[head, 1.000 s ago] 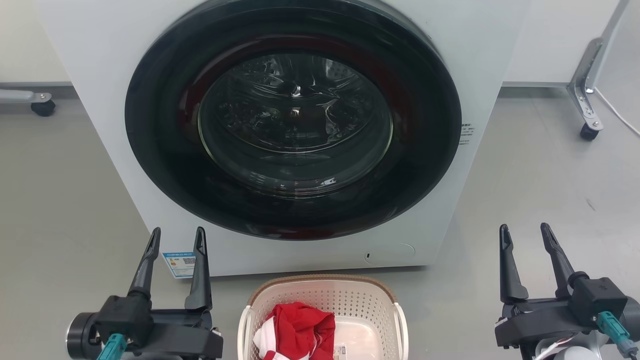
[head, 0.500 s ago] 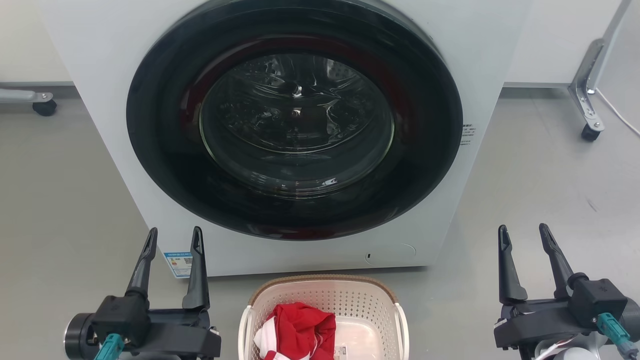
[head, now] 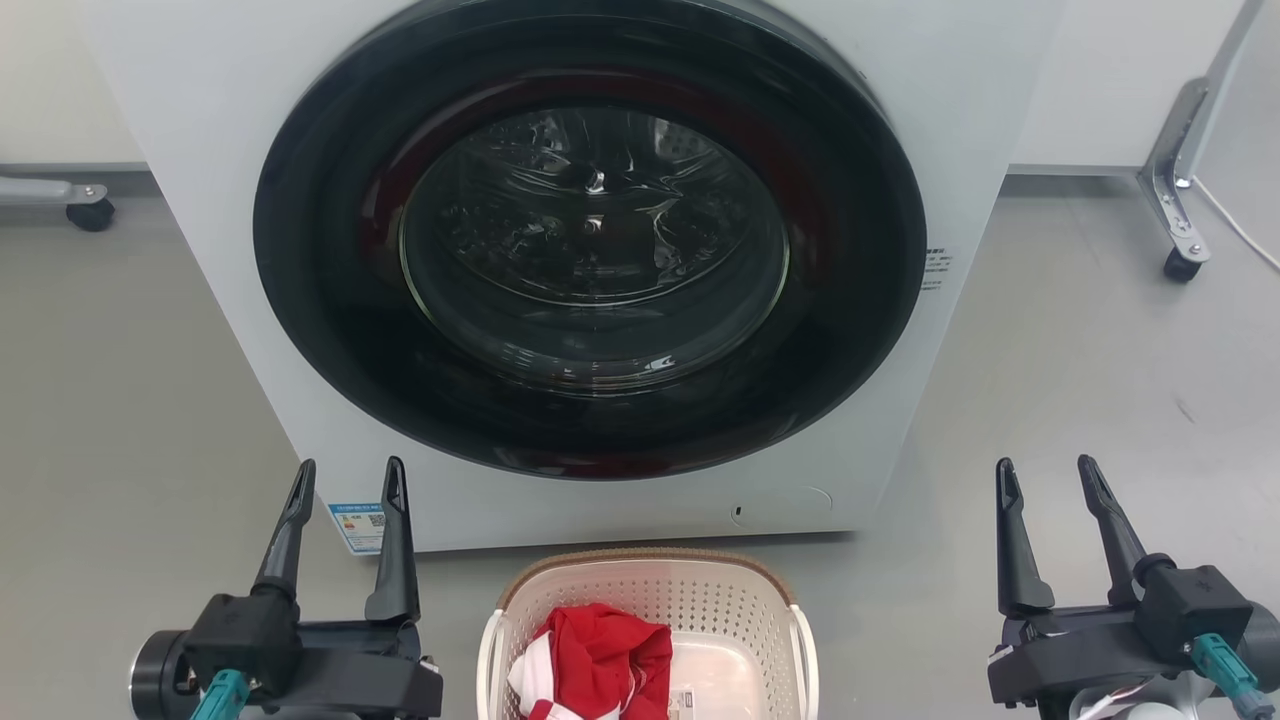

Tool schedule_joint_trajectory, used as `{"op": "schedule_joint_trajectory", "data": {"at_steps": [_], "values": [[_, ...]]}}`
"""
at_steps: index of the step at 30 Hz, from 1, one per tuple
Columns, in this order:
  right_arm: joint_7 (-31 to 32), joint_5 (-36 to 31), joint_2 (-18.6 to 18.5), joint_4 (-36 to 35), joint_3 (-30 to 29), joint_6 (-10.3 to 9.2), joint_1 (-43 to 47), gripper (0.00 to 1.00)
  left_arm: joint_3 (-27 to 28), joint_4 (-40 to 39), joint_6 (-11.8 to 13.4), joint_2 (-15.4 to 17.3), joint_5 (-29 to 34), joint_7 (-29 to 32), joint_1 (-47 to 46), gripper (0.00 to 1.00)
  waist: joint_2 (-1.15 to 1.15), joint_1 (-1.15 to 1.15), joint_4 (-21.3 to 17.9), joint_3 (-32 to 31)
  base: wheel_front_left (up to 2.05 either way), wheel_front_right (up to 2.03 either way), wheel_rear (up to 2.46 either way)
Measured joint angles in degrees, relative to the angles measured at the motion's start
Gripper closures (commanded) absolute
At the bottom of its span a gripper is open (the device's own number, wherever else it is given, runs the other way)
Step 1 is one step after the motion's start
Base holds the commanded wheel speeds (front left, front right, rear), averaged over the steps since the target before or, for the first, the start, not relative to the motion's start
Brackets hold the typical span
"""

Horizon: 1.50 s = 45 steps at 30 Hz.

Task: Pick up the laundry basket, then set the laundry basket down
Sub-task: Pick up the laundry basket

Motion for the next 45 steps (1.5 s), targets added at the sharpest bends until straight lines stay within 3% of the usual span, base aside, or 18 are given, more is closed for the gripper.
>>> {"op": "schedule_joint_trajectory", "data": {"at_steps": [22, 45], "values": [[-0.25, -0.53, 1.16, 3.36, -0.15, 1.44, -0.47, 0.0, -0.3, 4.13, -0.97, -0.67, -0.93, 0.01, -0.79, 0.0, 0.01, 0.0, -0.28, 6.64, 0.0, 0.0, 0.0], [-0.38, -1.51, 2.44, 7.31, 0.8, 2.47, -12.19, 0.0, -1.64, 11.22, -4.07, -0.96, -1.04, 1.88, -15.44, 0.0, 0.01, 0.01, -1.32, 23.91, 0.0, 0.0, 0.0]]}}
